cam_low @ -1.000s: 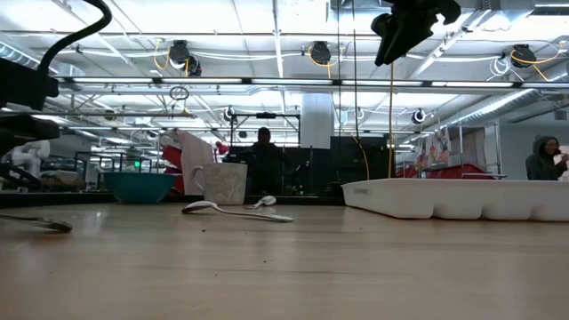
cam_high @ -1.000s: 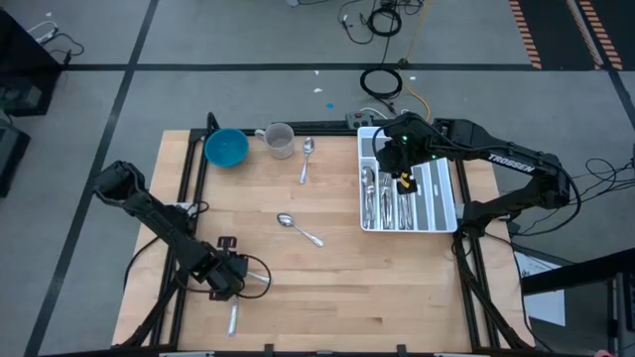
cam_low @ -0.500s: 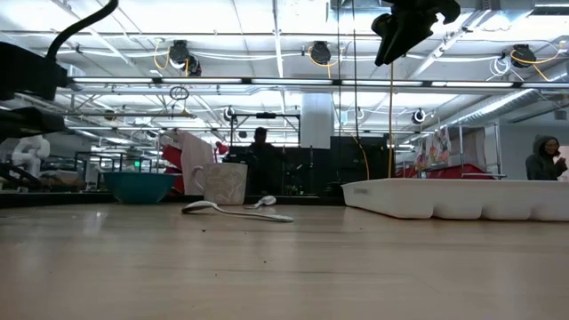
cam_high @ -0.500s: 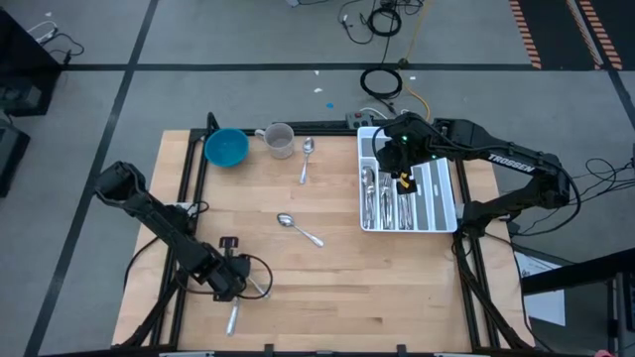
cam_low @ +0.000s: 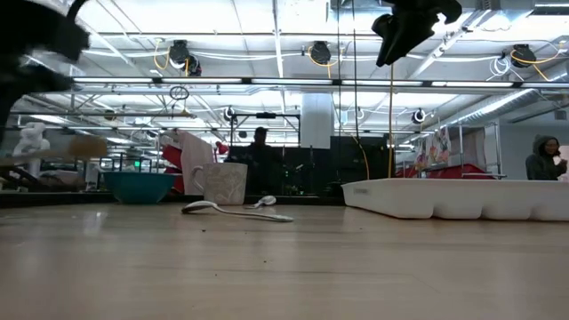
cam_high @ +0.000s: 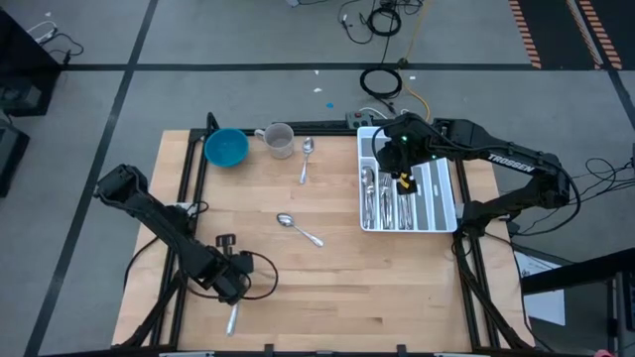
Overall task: Sort silverware
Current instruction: Put the spoon in the silverware tray
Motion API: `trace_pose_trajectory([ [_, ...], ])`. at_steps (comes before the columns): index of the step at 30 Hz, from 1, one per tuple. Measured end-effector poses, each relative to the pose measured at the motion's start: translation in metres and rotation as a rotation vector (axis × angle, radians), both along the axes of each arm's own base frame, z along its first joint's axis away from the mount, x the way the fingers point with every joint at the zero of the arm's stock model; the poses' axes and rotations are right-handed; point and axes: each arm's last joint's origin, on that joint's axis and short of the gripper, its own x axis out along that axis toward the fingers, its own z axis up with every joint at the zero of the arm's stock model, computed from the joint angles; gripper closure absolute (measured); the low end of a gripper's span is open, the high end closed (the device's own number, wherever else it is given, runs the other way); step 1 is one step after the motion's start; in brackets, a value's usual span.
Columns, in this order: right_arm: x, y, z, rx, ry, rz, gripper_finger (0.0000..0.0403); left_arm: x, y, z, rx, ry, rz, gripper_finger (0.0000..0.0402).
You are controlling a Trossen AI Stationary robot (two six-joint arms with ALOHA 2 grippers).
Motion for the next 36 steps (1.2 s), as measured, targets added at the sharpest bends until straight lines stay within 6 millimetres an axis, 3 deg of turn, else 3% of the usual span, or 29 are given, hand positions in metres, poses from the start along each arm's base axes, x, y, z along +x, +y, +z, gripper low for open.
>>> trace_pose_trajectory([
  [5,-0.004,0.001,-0.003,0.014,0.044,0.000,0.0273,0.014,0.002,0.026,0.076,-0.082,-0.019,0.0401],
  [12,-0.012,0.002,-0.005,-0.009,0.128,-0.032,0.0273,0.049,0.033,0.038,0.392,-0.184,-0.353,0.0401],
  [16,-0.023,0.003,-0.001,-0.043,0.148,-0.062,0.0273,0.082,0.071,0.045,0.614,-0.201,-0.510,0.0401],
  [22,-0.046,0.005,0.015,-0.065,0.069,-0.113,0.0273,0.129,0.142,0.063,0.771,-0.308,-0.667,0.0401],
  [28,-0.069,0.007,0.028,-0.089,-0.009,-0.224,0.0273,0.157,0.209,0.069,0.996,-0.369,-0.824,0.0401],
  [32,-0.078,0.011,0.033,-0.083,-0.054,-0.256,0.0273,0.172,0.238,0.061,1.018,-0.363,-0.932,0.0401],
  [36,-0.080,0.012,0.034,-0.059,-0.077,-0.293,0.0273,0.196,0.254,0.049,0.991,-0.399,-1.053,0.0401],
])
